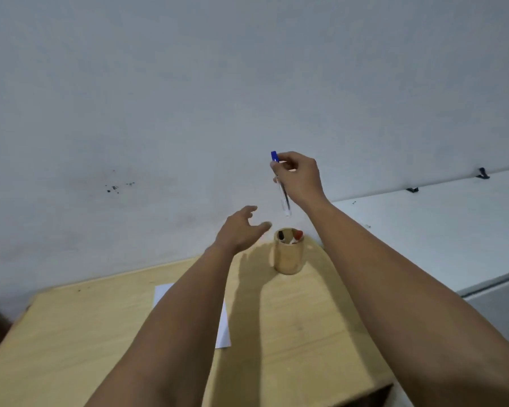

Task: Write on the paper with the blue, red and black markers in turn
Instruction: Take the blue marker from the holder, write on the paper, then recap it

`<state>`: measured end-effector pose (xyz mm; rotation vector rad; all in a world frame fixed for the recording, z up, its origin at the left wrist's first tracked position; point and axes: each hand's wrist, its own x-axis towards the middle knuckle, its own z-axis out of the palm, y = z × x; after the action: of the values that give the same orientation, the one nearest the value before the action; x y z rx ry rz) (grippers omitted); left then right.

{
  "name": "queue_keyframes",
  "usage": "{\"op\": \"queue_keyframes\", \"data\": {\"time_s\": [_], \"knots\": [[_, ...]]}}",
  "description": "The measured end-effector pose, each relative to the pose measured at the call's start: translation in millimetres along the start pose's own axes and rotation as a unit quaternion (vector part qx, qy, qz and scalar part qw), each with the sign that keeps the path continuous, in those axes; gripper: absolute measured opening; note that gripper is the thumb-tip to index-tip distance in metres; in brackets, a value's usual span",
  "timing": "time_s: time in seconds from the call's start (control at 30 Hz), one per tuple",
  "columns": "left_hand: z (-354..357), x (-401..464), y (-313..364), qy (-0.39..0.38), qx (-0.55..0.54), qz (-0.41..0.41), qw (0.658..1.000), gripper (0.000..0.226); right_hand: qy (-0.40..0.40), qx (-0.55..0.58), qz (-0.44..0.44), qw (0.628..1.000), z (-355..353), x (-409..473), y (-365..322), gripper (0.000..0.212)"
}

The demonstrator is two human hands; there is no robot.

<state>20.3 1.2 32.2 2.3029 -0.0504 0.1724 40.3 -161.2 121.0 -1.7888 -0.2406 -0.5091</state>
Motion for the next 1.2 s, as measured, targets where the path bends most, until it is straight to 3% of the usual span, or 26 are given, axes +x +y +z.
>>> {"op": "queue_keyframes", "data": {"time_s": [0.1,0.23,0.43,0.63,0.73,0.77,0.83,0.97,1.07,1.2], "knots": [[-54,-18,-1,0.095,-0.018,0.003,0.995,0.056,-0.086,0.06,0.038,0.994,23,-21,-19,0.016],[-109,-58,-25,0.196,-0.037,-0.027,0.98,0.076,-0.226,0.051,0.079,0.969,66,-65,-29,0.021],[-146,-117,-91,0.186,0.003,-0.072,0.98,0.085,-0.387,0.024,0.098,0.916,131,-123,-28,0.005],[-158,-138,-132,0.17,-0.062,-0.109,0.977,0.057,-0.418,0.014,0.053,0.907,180,-149,-16,0.002],[-177,-139,-156,0.236,-0.119,-0.149,0.953,0.044,-0.383,-0.045,-0.011,0.923,183,-145,2,0.007],[-184,-141,-168,0.252,-0.073,-0.152,0.953,0.046,-0.358,-0.061,-0.016,0.931,180,-140,11,0.008],[-189,-145,-191,0.217,0.123,-0.148,0.957,0.056,-0.303,-0.057,0.005,0.951,176,-130,30,0.01],[-149,-141,-228,0.077,0.412,-0.133,0.898,0.055,-0.278,-0.028,0.06,0.958,184,-122,58,0.012],[-121,-145,-249,0.029,0.478,-0.144,0.866,0.051,-0.283,-0.006,0.073,0.956,192,-125,74,0.011],[-117,-148,-261,0.043,0.514,-0.121,0.848,0.053,-0.257,0.047,0.131,0.956,194,-124,83,0.014]]}}
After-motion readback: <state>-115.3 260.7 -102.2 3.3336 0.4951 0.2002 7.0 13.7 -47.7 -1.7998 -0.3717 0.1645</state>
